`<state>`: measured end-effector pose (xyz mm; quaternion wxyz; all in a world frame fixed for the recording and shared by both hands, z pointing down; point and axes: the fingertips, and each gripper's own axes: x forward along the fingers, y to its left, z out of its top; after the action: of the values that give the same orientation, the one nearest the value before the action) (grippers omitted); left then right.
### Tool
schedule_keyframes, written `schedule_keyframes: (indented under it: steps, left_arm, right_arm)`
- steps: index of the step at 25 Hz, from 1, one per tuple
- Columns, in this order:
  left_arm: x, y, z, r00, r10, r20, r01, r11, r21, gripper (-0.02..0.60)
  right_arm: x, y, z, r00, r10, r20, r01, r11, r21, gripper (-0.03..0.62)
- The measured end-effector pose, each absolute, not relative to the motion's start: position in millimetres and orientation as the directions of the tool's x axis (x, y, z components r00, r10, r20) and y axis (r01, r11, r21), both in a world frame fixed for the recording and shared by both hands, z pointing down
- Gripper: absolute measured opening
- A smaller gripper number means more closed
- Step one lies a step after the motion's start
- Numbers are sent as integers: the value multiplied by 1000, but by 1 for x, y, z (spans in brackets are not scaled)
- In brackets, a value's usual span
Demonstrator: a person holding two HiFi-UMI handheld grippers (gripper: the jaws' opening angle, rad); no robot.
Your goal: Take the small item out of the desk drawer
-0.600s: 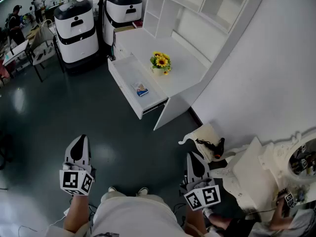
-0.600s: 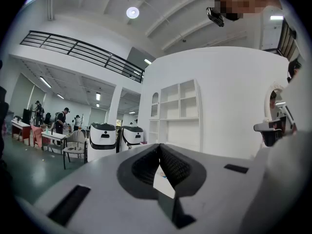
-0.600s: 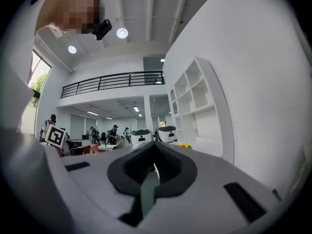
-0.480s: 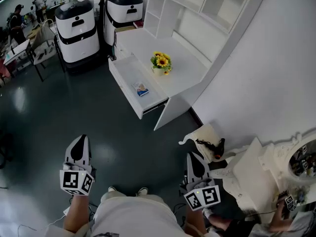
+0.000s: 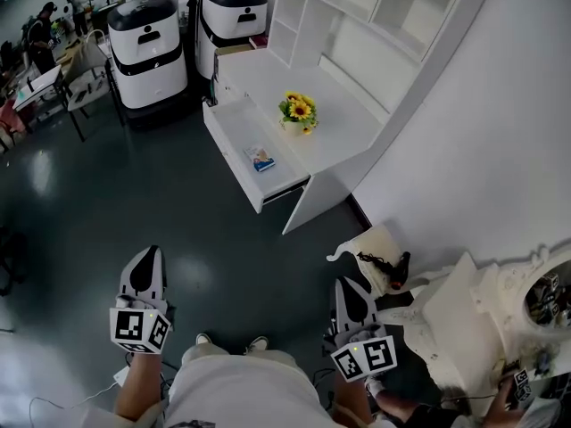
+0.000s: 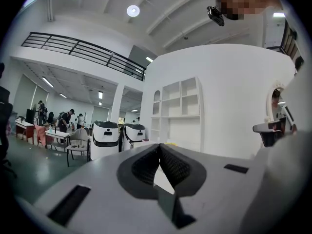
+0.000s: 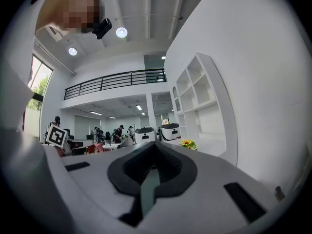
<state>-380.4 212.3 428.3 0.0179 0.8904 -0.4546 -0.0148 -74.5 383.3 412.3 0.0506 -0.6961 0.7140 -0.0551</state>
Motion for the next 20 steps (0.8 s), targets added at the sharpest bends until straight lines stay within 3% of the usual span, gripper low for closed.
schedule_keyframes:
  steps: [9,16,20]
  left_arm:
    - [-374,219,425,579,-815,-29,-812,-580,68,30]
    - [-363,215,436,546,-838,-7,-833,-544,99,337]
    - [-358,216,433,511,-859,-21,-854,-510,106,444]
  right_arm:
    - [-68,388,412,-74,-997,-29,-977,78,-199,11]
    - [-52,394,416,-77,-997,-26,-976,81,-200,11]
    - [-38,399,417,-79,-996,-30,-976,84,-203,11]
